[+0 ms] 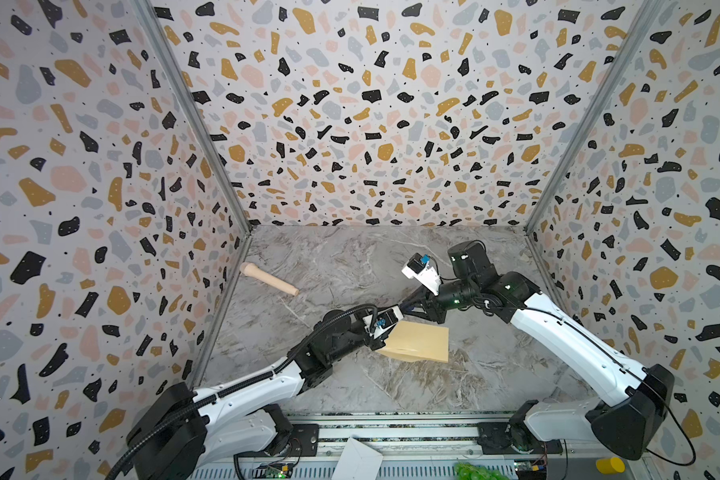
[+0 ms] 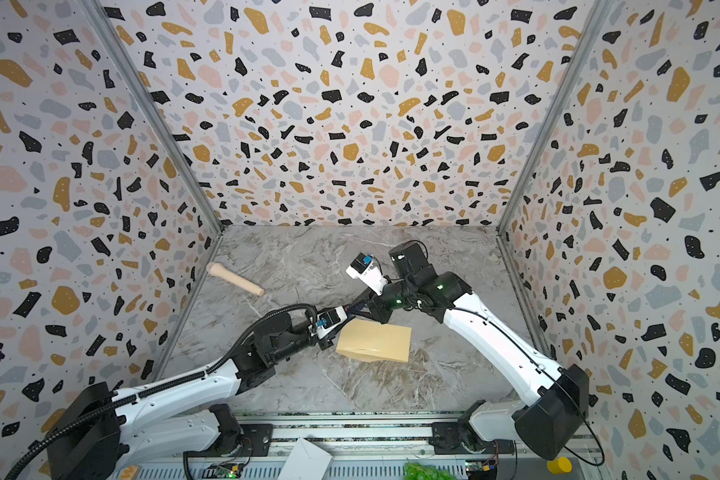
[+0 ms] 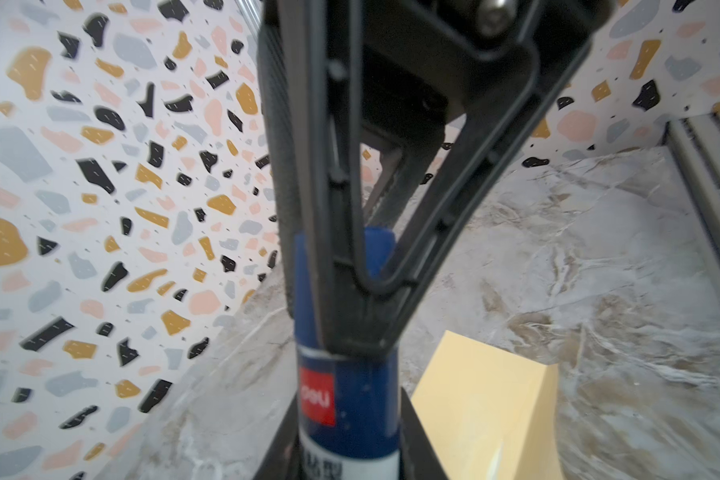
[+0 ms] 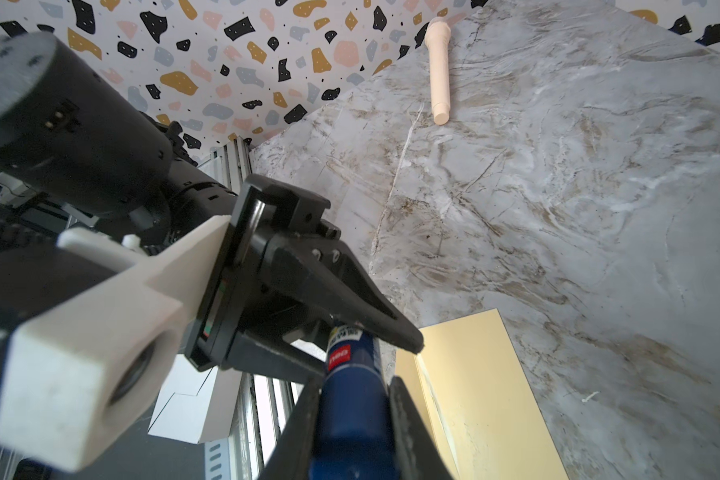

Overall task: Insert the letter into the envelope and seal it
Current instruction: 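Grasp the glue stick cap with right gripper and pull it off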

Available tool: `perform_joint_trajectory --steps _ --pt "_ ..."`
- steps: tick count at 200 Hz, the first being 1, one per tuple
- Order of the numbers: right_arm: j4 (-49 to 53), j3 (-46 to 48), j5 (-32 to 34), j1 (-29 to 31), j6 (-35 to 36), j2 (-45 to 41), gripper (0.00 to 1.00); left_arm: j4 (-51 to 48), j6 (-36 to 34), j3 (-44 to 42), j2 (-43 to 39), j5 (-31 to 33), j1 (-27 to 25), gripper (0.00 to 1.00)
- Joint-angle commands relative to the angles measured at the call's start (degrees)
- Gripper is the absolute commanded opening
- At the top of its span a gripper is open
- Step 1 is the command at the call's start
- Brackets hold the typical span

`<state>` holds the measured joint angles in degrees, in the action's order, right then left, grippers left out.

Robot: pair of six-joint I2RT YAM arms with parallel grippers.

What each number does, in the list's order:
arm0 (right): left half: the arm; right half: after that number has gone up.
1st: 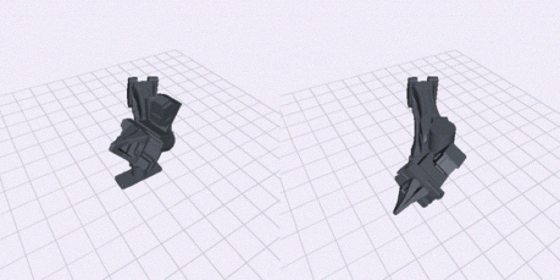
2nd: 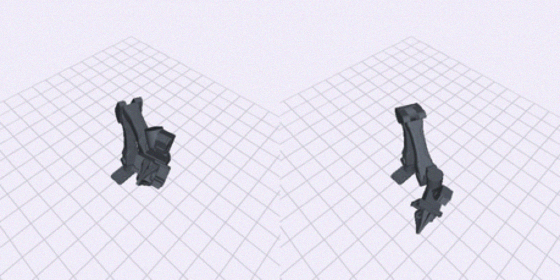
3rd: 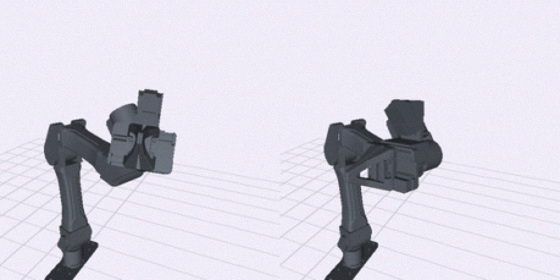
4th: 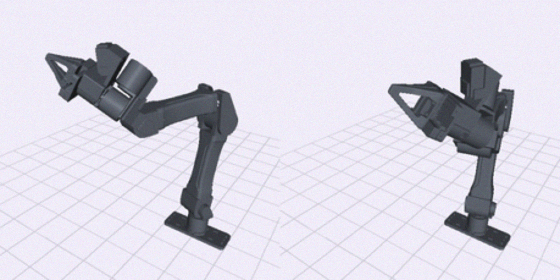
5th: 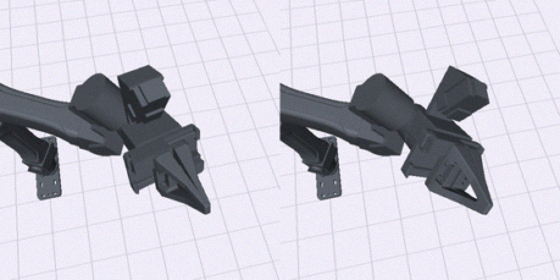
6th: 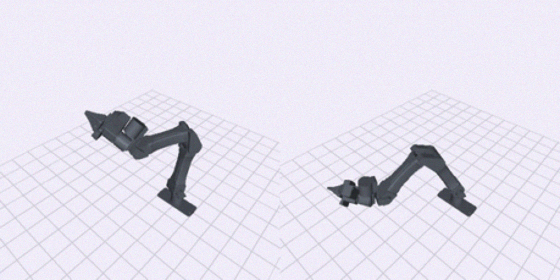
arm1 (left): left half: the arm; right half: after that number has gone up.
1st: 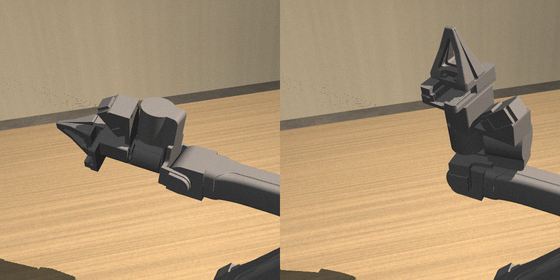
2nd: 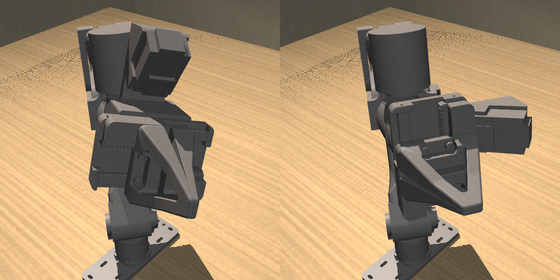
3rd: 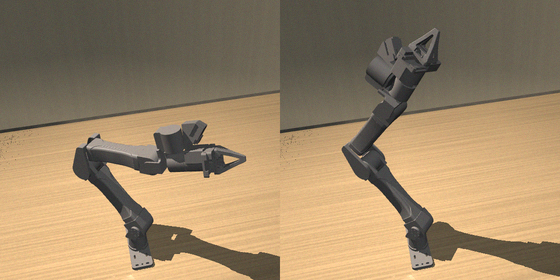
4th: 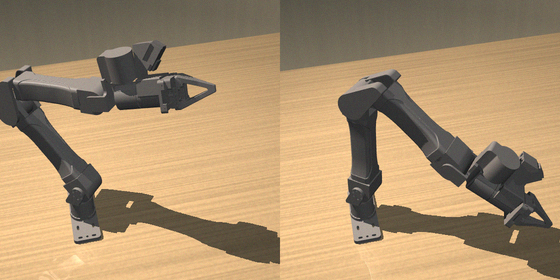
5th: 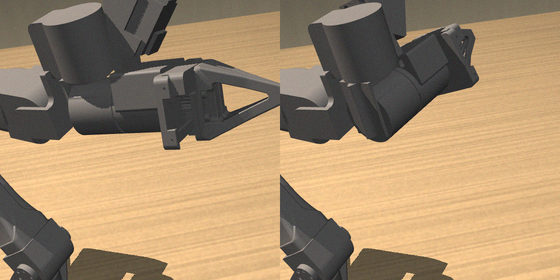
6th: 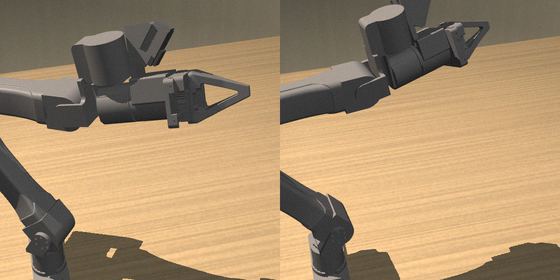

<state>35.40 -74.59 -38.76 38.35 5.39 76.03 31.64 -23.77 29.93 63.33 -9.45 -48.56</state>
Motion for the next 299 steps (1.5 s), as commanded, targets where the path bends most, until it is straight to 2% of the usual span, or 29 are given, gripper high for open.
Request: perform_joint_trajectory --steps 1,5,40,74,103,127,157,166,172,184,199,213,224,229,245,267,299 --pt "2.3 -2.3 -1.5 0.7 4.1 0.3 0.0 1.0 -1.5 3.2 -0.1 -4.1 -0.3 0.04" --pt "2.3 -2.3 -1.6 0.7 4.8 0.3 0.0 0.6 -1.9 3.3 -0.1 -4.5 -0.4 0.0" --pt "2.4 -1.3 0.2 0.8 17.5 -0.2 0.0 -1.3 -4.3 2.8 0.1 -9.9 -0.3 0.0" --pt "0.8 0.0 2.9 1.0 32.3 -2.2 0.0 -2.0 -3.4 3.1 1.2 -15.6 0.6 0.0" --pt "-2.1 3.9 7.3 4.0 44.5 -5.9 0.0 -1.1 -1.3 3.3 2.1 -21.3 2.4 0.0" --pt "-3.2 4.8 7.6 4.2 47.8 -6.6 0.0 0.2 0.4 3.2 2.7 -24.8 4.0 0.0" --pt "-2.9 4.2 7.3 4.2 47.3 -5.2 0.0 2.2 2.0 2.7 2.1 -22.3 4.3 0.0" --pt "-3.4 4.1 7.1 4.2 45.9 -4.7 0.0 3.3 2.3 2.2 1.4 -21.3 4.3 0.0" --pt "-3.9 4.2 7.2 4.2 44.6 -4.7 0.05 4.0 2.5 1.8 1.1 -20.2 4.3 0.0" --pt "-6.3 4.1 7.7 4.2 39.6 -4.8 0.28 4.8 2.7 1.2 0.2 -17.3 4.3 0.0" --pt "-8.1 3.5 7.2 4.1 34.1 -5.6 0.44 5.1 2.7 0.5 -0.8 -11.9 4.3 0.0" --pt "-11.4 3.8 7.3 4.0 24.3 -7.8 0.59 5.5 2.5 -0.3 -1.7 -6.1 4.3 0.0" --pt "-13.5 4.9 7.3 4.0 17.1 -10.5 0.76 5.8 1.9 -0.9 -2.3 -2.1 4.3 0.0" --pt "-14.5 5.6 7.8 4.0 13.9 -11.8 0.81 5.9 1.3 -1.1 -2.5 -0.7 4.3 0.0" --pt "-16.5 6.8 11.8 4.0 3.6 -14.8 0.82 6.6 -0.4 -1.5 -2.8 2.3 4.3 0.0" --pt "-15.8 7.2 21.9 3.6 -11.2 -17.5 0.8 7.1 -3.1 -1.1 -2.3 3.7 4.2 0.0" --pt "-8.9 2.4 23.9 3.5 -27.9 -15.1 0.74 4.7 -8.0 1.0 -0.4 5.6 4.2 0.0"
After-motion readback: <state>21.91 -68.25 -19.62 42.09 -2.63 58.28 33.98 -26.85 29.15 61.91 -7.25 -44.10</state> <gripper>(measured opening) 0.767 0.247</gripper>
